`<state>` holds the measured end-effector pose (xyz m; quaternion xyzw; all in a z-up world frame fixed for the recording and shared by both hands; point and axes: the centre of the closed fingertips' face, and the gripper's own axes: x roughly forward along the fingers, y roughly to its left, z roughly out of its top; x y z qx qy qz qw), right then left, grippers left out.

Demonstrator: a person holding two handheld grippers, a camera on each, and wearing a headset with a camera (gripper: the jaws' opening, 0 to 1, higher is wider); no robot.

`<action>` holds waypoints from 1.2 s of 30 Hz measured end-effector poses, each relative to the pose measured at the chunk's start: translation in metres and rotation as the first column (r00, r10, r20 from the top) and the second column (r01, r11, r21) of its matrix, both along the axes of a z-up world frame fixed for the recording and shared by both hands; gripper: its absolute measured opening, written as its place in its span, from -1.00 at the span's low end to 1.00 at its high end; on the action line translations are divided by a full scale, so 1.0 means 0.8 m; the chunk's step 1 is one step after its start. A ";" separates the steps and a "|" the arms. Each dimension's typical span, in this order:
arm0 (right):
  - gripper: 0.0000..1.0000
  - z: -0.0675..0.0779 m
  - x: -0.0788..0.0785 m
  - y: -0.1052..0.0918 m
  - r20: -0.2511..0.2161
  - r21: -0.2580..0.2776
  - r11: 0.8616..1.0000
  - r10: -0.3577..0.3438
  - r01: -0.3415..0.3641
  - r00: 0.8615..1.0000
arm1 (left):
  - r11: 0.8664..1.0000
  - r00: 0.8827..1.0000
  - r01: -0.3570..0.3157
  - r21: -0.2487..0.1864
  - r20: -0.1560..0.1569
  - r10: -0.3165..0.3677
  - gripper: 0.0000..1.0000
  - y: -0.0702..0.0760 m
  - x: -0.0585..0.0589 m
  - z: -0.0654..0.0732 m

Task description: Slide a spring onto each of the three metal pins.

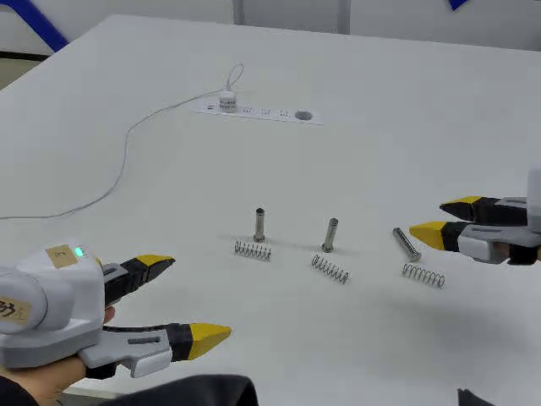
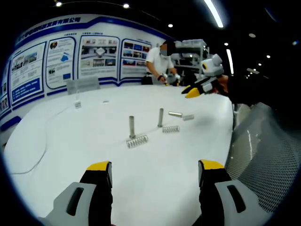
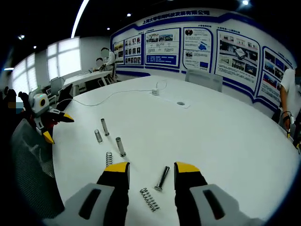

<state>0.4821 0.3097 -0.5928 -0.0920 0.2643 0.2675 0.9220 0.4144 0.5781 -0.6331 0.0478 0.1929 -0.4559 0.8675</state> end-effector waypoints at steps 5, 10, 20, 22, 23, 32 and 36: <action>-0.30 -0.013 0.012 -0.003 -0.038 -0.027 0.999 -0.019 0.018 0.999 | 1.000 1.000 0.003 -0.001 0.000 -0.003 0.52 -0.002 -0.001 0.001; -0.35 -0.017 0.026 -0.004 -0.061 -0.050 0.998 -0.033 0.030 0.998 | 1.000 1.000 0.005 0.002 0.000 -0.005 0.52 -0.003 -0.002 0.001; -0.44 -0.045 0.040 -0.007 -0.138 -0.106 0.993 -0.063 0.049 0.988 | 1.000 1.000 -0.003 0.002 -0.001 0.003 0.52 -0.002 -0.002 0.002; -0.45 -0.054 0.041 -0.008 -0.163 -0.110 0.992 -0.072 0.054 0.984 | 1.000 1.000 -0.004 0.005 -0.002 0.004 0.52 -0.001 -0.003 0.002; -0.46 -0.057 0.041 -0.008 -0.171 -0.115 0.992 -0.075 0.056 0.982 | 1.000 1.000 -0.004 0.005 -0.003 0.004 0.52 -0.001 -0.003 0.001; -0.51 -0.077 0.047 -0.008 -0.230 -0.149 0.987 -0.088 0.054 0.969 | 1.000 1.000 -0.006 0.011 -0.004 0.006 0.51 0.000 -0.003 0.000; -0.53 -0.086 0.049 -0.009 -0.258 -0.170 0.984 -0.100 0.057 0.961 | 1.000 1.000 -0.007 0.009 -0.004 0.007 0.51 0.000 -0.003 0.000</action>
